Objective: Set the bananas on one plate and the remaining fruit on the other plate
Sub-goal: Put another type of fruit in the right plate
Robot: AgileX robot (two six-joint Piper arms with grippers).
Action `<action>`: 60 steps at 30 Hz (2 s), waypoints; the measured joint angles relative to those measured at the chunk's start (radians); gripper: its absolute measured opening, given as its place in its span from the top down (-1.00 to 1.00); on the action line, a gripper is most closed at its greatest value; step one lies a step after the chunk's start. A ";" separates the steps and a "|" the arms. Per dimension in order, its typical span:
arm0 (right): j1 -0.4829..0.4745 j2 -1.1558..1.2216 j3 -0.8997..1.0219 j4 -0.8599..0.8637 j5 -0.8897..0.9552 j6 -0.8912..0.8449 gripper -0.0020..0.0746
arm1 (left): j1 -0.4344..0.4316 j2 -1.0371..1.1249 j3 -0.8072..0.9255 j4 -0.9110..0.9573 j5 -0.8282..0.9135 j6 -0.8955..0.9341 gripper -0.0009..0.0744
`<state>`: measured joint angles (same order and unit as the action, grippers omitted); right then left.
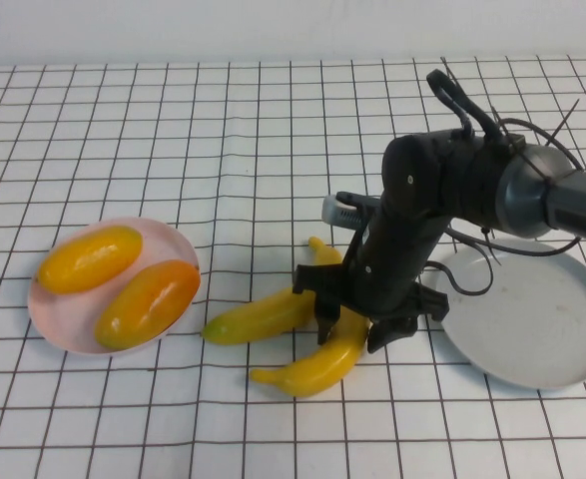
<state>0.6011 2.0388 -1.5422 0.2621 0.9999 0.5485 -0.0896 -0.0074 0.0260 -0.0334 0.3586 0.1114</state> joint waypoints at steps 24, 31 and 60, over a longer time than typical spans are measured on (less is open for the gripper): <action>-0.083 -0.312 0.153 -0.495 0.215 -0.181 0.11 | 0.000 0.000 0.000 0.000 0.000 0.000 0.98; -0.305 -0.299 0.229 -0.374 0.125 -0.356 0.11 | 0.000 0.000 0.000 0.000 0.000 0.000 0.98; -0.050 -0.119 -0.259 -0.234 0.190 -0.312 -0.30 | 0.000 0.000 0.000 0.000 0.000 0.000 0.98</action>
<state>0.5513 1.9200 -1.8010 0.0277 1.1902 0.2365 -0.0896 -0.0074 0.0260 -0.0334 0.3586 0.1114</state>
